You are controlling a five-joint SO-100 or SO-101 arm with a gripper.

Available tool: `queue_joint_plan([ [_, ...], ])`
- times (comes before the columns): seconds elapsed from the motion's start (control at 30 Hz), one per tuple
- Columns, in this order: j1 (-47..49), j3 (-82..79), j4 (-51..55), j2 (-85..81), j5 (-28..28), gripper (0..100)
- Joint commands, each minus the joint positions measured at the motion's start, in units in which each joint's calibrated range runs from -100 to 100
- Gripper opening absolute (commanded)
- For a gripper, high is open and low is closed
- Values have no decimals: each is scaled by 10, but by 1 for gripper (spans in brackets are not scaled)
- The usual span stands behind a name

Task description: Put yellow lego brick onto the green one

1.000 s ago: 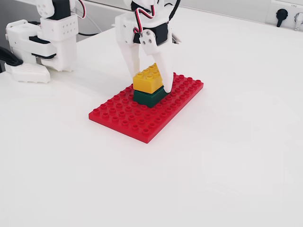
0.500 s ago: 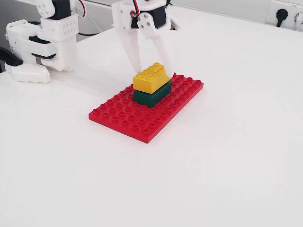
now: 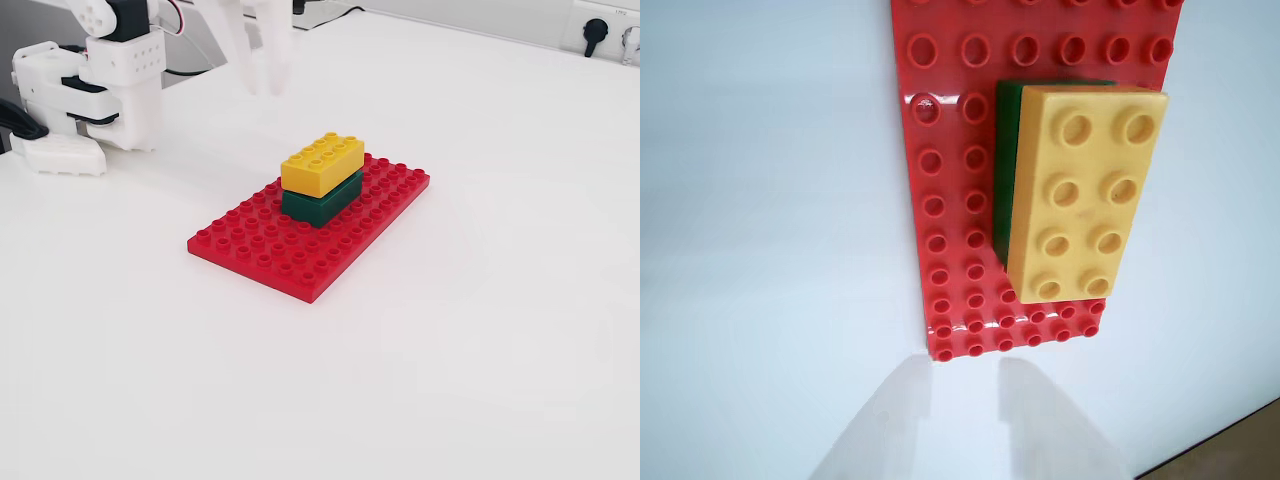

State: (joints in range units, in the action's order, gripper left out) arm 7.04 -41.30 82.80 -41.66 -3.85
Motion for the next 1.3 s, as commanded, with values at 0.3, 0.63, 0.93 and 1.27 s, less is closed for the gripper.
queue_joint_plan([
  [0.3,-42,-213,-50,-316,34,1],
  [0.63,-42,-367,-52,-526,67,1],
  [0.93,-49,-474,-75,-561,71,1],
  [1.27,-49,-510,-89,-555,68,1],
])
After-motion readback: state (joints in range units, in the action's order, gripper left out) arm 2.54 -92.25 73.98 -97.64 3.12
